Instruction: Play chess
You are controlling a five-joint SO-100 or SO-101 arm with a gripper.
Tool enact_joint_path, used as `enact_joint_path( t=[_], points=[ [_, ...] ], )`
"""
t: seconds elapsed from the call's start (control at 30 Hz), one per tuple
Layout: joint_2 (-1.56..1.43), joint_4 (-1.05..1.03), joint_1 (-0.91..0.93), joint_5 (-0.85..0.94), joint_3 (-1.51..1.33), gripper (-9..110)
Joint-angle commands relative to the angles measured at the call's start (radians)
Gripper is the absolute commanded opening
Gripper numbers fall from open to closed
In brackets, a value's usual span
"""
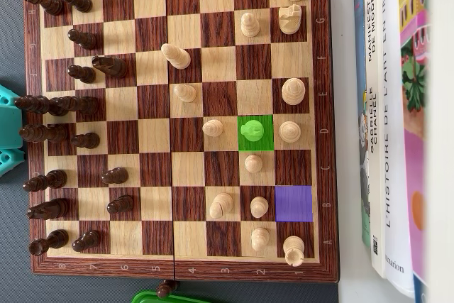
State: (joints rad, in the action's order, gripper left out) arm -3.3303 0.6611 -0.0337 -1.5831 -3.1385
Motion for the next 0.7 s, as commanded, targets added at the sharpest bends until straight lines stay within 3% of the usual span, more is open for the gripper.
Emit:
enact_joint_path(
  t=[0.0,0.67],
  points=[
    [-0.015,0.091,-0.006,0.008,-0.020,12],
    [-0.015,0.627,-0.008,0.008,-0.020,12]
  ],
)
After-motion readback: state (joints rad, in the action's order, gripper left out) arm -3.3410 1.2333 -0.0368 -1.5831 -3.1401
